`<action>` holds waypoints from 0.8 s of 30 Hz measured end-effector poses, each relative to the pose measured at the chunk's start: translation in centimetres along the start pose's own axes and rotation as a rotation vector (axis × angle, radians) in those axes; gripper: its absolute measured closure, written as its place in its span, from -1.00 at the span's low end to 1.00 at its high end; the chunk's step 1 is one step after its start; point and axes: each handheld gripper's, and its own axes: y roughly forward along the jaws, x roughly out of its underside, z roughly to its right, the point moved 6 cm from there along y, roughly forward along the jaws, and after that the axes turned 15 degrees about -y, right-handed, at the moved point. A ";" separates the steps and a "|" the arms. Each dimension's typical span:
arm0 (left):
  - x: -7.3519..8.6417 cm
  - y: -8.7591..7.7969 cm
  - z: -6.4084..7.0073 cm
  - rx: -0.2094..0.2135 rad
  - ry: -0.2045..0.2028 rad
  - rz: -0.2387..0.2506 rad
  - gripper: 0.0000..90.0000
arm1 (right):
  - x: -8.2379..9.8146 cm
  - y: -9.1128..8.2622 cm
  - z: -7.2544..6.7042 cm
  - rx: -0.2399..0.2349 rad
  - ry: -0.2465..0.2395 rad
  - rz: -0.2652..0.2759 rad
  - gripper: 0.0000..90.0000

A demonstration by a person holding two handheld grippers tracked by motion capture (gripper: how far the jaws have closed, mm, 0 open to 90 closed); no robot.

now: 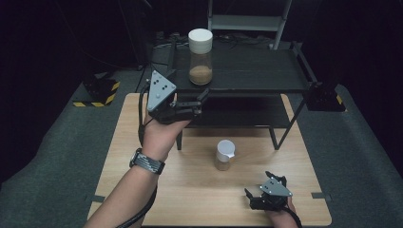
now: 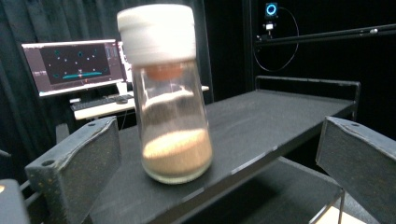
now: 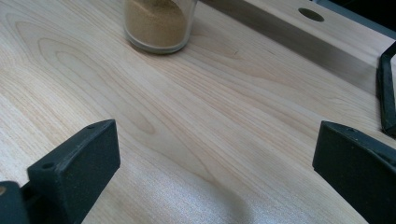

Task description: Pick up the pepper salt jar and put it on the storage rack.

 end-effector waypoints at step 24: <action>7.1 -2.3 -1.9 0.005 -0.020 -0.091 -0.99 | -0.1 0.0 -0.1 0.004 -0.003 -0.004 -1.00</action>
